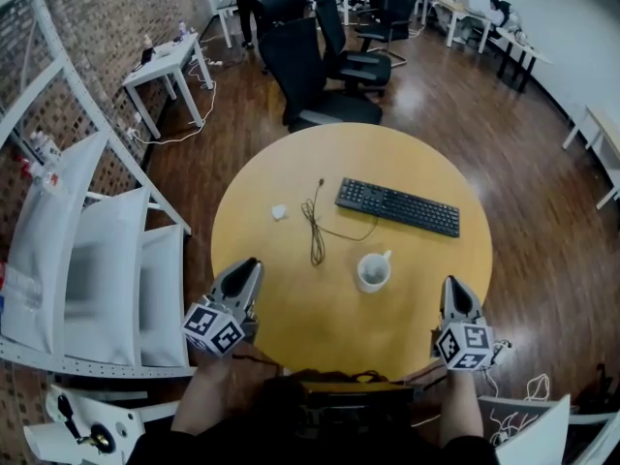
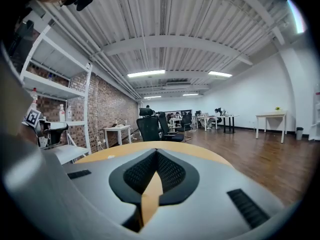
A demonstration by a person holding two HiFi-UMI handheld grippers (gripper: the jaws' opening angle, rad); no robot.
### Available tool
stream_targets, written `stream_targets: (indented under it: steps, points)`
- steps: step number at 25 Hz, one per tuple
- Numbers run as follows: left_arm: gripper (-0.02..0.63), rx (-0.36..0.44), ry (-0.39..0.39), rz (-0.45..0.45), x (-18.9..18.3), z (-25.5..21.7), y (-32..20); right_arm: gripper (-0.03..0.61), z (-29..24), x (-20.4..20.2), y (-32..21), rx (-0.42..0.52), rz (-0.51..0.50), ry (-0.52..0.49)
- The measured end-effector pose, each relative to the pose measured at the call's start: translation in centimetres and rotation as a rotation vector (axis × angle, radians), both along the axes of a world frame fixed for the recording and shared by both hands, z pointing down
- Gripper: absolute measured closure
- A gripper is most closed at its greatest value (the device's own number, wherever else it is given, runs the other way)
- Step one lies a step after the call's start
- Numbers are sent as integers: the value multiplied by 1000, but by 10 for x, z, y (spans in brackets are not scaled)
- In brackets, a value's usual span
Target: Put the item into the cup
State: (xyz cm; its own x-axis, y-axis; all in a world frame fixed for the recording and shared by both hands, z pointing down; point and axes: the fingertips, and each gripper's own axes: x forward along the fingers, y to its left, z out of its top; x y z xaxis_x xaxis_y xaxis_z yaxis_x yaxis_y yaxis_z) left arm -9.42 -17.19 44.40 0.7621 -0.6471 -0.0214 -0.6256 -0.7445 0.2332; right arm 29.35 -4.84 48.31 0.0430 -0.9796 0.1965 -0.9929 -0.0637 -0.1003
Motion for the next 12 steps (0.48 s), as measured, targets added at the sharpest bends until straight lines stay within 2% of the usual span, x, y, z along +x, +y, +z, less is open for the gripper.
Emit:
stream_targets:
  steps: [4, 12]
  points:
    - [557, 4, 9, -33, -12, -3, -4, 569, -13, -5, -8, 3, -6, 14]
    - [557, -30, 34, -53, -17, 9, 2, 569, 1, -18, -18, -26, -64, 27]
